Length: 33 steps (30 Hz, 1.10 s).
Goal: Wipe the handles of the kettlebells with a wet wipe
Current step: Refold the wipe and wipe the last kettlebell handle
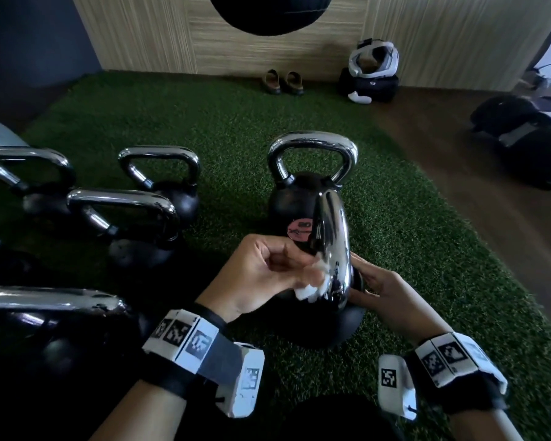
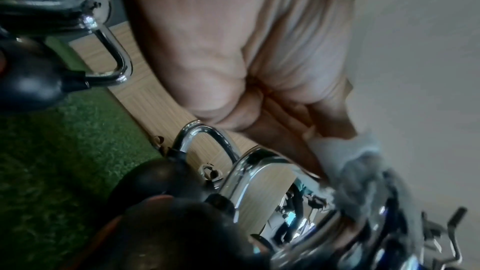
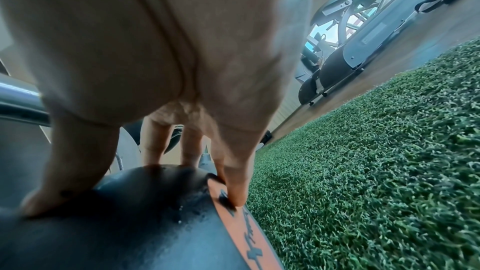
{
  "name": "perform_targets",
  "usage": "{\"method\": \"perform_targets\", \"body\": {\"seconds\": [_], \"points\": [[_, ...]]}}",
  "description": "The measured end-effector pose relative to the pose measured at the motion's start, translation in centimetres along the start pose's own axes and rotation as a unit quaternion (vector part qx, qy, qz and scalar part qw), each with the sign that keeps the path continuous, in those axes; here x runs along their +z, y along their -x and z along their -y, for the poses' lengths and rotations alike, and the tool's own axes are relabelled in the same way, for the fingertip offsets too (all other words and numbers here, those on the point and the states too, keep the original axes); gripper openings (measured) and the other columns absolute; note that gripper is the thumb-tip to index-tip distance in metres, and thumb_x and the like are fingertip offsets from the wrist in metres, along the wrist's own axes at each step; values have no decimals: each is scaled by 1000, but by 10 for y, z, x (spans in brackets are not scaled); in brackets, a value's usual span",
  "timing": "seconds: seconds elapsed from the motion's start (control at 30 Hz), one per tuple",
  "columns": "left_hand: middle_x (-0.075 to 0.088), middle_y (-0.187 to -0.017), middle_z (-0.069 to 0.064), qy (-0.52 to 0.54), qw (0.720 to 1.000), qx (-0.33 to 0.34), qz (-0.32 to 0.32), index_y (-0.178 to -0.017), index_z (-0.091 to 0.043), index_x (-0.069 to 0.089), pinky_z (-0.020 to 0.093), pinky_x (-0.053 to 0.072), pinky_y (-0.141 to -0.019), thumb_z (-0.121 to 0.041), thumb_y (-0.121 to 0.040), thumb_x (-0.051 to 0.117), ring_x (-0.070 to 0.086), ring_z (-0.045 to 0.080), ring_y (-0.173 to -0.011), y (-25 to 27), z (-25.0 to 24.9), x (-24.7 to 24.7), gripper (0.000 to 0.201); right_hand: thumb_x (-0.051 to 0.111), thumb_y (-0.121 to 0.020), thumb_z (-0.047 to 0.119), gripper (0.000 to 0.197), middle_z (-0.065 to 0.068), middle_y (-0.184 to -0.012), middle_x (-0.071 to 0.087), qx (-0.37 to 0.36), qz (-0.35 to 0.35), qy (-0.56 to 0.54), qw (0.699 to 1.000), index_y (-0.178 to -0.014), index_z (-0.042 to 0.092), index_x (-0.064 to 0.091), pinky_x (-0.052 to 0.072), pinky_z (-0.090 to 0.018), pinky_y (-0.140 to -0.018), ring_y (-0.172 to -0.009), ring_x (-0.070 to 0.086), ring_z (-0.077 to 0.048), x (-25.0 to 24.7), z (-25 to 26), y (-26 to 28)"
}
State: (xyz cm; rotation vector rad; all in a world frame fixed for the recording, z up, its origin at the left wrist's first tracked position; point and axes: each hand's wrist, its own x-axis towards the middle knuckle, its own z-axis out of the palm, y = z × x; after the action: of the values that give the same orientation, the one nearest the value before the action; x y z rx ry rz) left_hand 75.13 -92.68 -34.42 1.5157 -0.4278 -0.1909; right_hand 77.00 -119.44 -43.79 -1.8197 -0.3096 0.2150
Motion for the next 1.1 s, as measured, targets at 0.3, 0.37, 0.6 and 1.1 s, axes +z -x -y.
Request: {"method": "perform_targets", "body": {"seconds": [0.3, 0.37, 0.6, 1.1], "points": [[81, -86, 2, -164, 981, -44, 89, -78, -13, 82, 33, 62, -85, -4, -69, 93, 79, 20, -88, -2, 10, -5, 17, 86, -73, 34, 65, 20, -155, 45, 1, -14, -1, 1000, -128, 59, 60, 39, -14, -111, -147, 36, 0, -1, 2, 1], [81, -85, 3, -163, 982, -56, 78, -78, -11, 82, 33, 63, -83, -4, -70, 92, 79, 21, -85, -1, 16, -5, 15, 86, -72, 38, 69, 21, -155, 46, 6, -16, 1, 1000, -133, 56, 59, 40, -24, -115, -147, 37, -1, -1, 3, 1], [80, -82, 4, -166, 984, -53, 36, -82, -10, 80, 34, 62, -76, -7, -74, 89, 77, 15, -76, -18, -4, -12, 12, 83, -80, 28, 50, 17, -135, 66, 21, -36, 54, 998, -126, 42, 70, 48, -48, -111, -129, 60, -7, -12, 40, 16], [80, -88, 8, -46, 992, 63, -97, -90, -15, 82, 49, 61, -87, -28, -71, 86, 76, 22, -84, -33, -82, 32, 23, 87, -70, 20, 53, 1, -103, 80, -179, -132, 7, 975, -121, 22, 75, 61, -39, -90, -94, 77, -20, -1, 180, 40]]}}
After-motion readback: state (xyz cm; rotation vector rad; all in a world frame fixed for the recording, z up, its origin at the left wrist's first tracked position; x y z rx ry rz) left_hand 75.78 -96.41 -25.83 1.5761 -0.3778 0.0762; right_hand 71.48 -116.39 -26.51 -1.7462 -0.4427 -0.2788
